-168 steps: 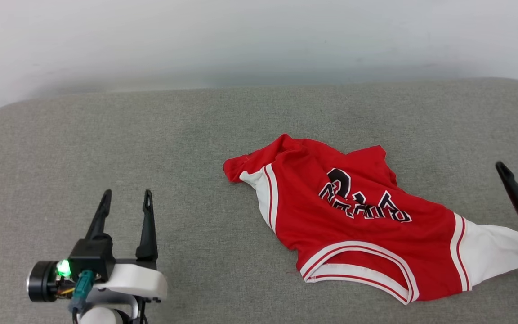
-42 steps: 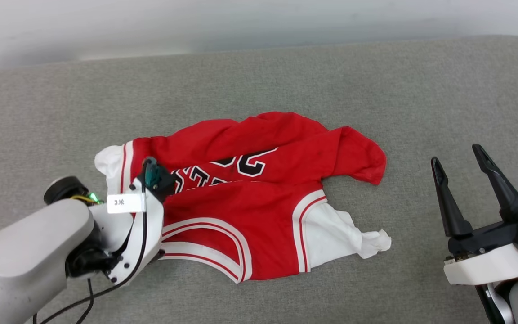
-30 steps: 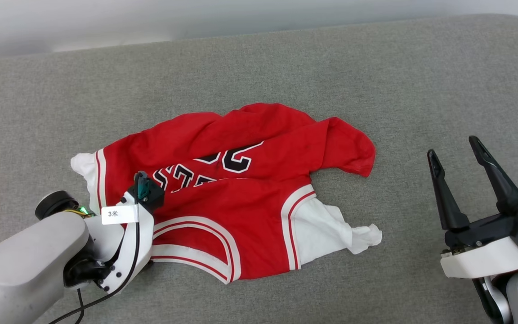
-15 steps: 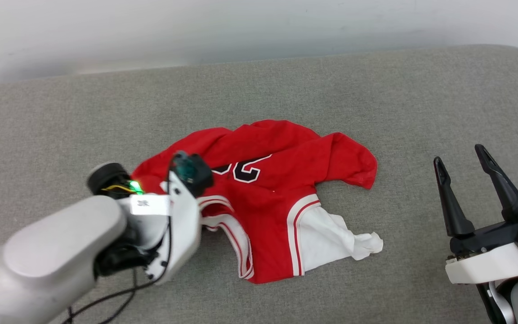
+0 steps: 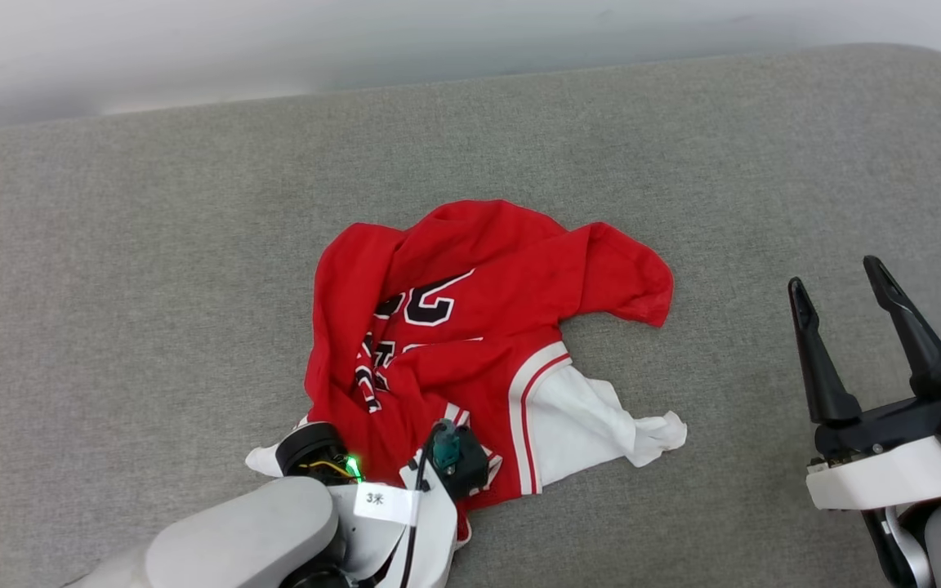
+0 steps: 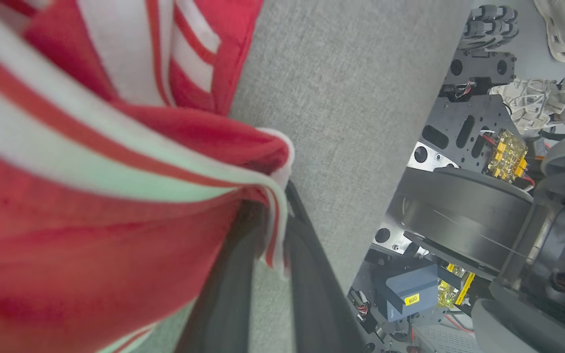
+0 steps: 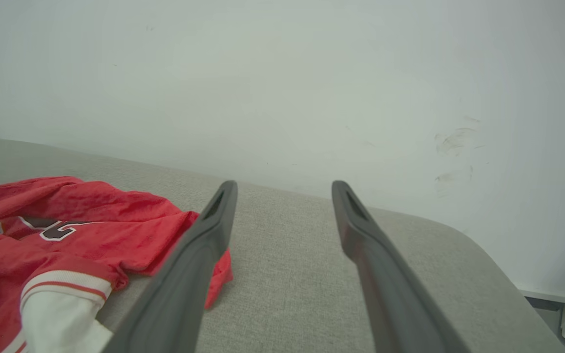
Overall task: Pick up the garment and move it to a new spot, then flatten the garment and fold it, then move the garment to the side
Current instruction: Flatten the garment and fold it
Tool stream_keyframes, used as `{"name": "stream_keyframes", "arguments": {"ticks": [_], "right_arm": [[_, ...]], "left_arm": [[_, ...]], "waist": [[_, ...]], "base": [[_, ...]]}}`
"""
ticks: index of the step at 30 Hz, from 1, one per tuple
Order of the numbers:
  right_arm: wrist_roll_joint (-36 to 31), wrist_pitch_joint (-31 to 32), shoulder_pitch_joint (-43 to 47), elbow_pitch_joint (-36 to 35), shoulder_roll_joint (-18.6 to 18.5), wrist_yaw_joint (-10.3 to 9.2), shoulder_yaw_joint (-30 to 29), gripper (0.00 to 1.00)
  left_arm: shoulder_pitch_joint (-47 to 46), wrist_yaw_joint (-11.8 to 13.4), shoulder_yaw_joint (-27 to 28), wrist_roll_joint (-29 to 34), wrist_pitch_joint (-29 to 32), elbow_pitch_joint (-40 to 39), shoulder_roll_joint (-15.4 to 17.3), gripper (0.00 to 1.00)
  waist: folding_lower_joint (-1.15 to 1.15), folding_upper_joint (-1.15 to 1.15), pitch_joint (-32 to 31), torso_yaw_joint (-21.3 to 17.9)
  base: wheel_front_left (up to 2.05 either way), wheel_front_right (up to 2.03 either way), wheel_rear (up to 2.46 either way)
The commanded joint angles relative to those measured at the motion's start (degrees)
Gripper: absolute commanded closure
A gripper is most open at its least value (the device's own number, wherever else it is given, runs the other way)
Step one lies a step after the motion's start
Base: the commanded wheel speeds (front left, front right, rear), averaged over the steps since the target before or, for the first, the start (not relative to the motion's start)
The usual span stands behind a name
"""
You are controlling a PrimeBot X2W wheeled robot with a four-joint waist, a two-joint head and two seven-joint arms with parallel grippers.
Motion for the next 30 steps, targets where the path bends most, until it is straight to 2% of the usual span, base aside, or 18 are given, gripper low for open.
{"name": "stream_keyframes", "arguments": {"ticks": [1,5,9,15,20,24,30], "right_arm": [[-0.33,-0.12,-0.15,0.17,0.31,-0.04,-0.30,0.00],[-0.39,-0.12,1.09,0.59,0.29,-0.04,-1.11,0.00],[-0.18,-0.11,2.46,0.65,0.26,-0.04,-1.82,0.00],[0.04,-0.11,2.91,0.42,0.27,-0.04,-1.68,0.00],[0.17,-0.11,2.04,0.55,-0.15,-0.04,-0.93,0.00],[0.37,-0.11,1.30,0.54,-0.63,-0.04,-0.18,0.00],[0.58,-0.11,-0.16,0.38,-1.06,-0.04,0.16,0.00]], "left_arm": [[0.46,0.01,-0.05,-0.30,-2.35,0.49,0.35,0.00],[-2.26,0.01,1.22,-1.06,-7.61,-1.22,2.91,0.00],[-4.33,0.01,4.17,-3.10,-9.74,-4.58,6.86,0.00],[-8.43,1.56,9.50,-5.45,-9.33,-8.61,12.48,0.00],[-10.76,2.46,10.96,-6.10,-6.82,-7.43,15.35,0.00],[-10.52,2.23,9.65,-6.68,-3.78,-4.86,16.34,0.00],[-8.25,1.45,6.15,-6.46,-1.46,0.59,15.07,0.00]], "waist": [[0.00,0.00,-0.38,0.39],[0.00,0.00,-2.18,1.86],[0.00,0.00,-3.94,3.68],[0.00,0.00,-4.99,5.46],[0.00,0.00,-4.79,5.66],[0.00,0.00,-3.89,4.84],[0.00,0.00,-0.87,2.94]], "base": [[0.00,0.00,0.00],[0.00,0.00,0.00],[0.00,0.00,0.00],[0.00,0.00,0.00],[0.00,0.00,0.00],[0.00,0.00,0.00],[0.00,0.00,0.00]]}}
